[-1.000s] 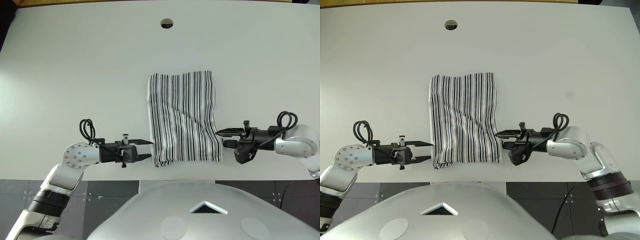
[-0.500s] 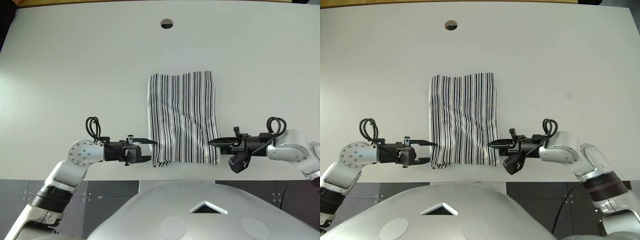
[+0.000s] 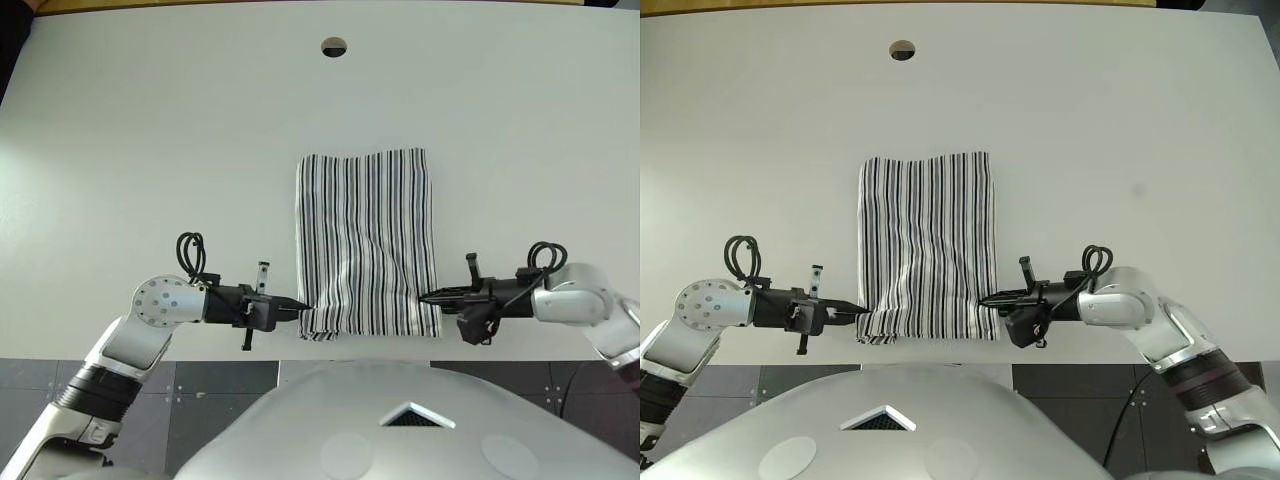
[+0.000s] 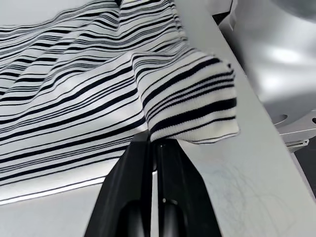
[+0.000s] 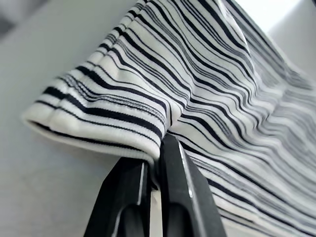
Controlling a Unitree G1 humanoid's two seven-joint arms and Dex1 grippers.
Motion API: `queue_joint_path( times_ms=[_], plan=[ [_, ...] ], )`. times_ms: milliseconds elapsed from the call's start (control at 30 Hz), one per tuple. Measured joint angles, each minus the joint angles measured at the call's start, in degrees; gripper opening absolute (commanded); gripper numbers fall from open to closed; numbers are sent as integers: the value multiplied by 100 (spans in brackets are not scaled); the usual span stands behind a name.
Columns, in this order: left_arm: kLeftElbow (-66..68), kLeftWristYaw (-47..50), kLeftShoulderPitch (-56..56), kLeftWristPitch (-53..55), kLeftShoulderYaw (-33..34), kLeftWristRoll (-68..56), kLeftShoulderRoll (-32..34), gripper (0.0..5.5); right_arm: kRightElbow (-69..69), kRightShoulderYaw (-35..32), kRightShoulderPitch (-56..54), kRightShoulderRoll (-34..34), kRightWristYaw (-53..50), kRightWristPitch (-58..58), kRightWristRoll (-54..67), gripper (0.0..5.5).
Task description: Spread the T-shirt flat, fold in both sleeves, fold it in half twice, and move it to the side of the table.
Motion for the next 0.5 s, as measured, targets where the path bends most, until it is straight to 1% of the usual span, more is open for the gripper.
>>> queue_joint_path(
  times_ms=[67, 133, 167, 233, 267, 333, 400, 500],
  plan=[
    [-52, 9, -1, 325, 51, -128, -7, 11, -187, 10, 157, -212, 459, 552, 673, 10],
    [-324, 13, -46, 1037, 221, -761, -53, 11, -386, -42, 299, -293, 771, 1371, 1354, 10],
    [-392, 14, -106, 1377, 275, -1032, -65, 11, -469, -60, 305, -288, 789, 1754, 1535, 10],
    [-446, 141, -446, 2494, 474, -1672, -172, 11, -683, -173, 265, -194, 807, 2693, 2011, 10],
    [-403, 340, -661, 3012, 542, -1829, -270, 11, -804, -251, 216, -143, 820, 3012, 2216, 10],
    [-175, 640, -948, 3695, 550, -1876, -466, 11, -1021, -453, 5, 29, 721, 3769, 2599, 10],
    [-96, 764, -1041, 4085, 552, -1885, -576, 11, -1105, -662, -257, 163, 608, 4469, 2936, 10],
    [16, 940, -1280, 4488, 669, -1950, -795, 11, -965, -963, -535, 416, 472, 4889, 3142, 10]
  ],
)
